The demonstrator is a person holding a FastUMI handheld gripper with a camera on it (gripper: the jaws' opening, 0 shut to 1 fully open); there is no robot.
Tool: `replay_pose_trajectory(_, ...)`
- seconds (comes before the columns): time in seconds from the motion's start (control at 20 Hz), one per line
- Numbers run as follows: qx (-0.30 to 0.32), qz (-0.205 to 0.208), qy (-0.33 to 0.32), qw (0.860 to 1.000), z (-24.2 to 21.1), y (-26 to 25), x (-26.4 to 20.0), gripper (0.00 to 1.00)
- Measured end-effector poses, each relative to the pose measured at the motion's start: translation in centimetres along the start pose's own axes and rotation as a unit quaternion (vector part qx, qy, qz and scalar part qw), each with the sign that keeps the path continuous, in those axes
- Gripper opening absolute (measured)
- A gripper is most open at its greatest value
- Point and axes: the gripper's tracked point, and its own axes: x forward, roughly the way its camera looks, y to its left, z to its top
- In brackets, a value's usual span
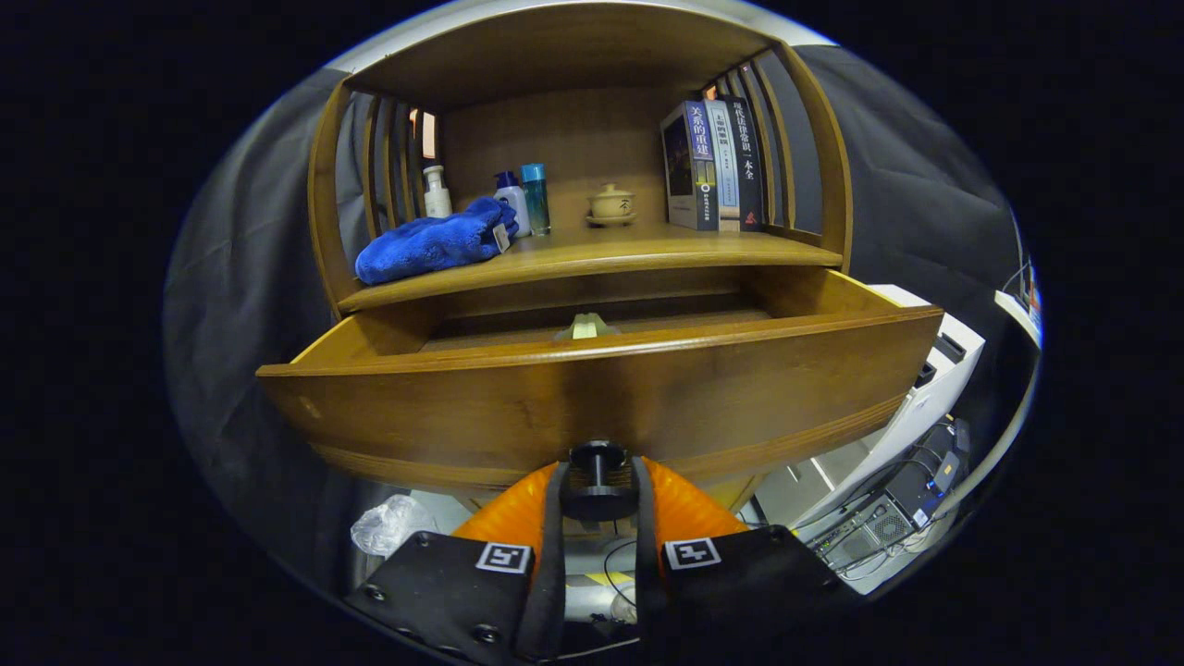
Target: Pull open the drawer, take out the items inside it, and place them on the countertop above the cabinet.
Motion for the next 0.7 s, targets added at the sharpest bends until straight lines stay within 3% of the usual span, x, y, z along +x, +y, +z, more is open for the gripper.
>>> replay_pose_trajectory(0.7,-0.032,-0.005,0.064,0.997,-1.7,0.3,-2.2,0.40)
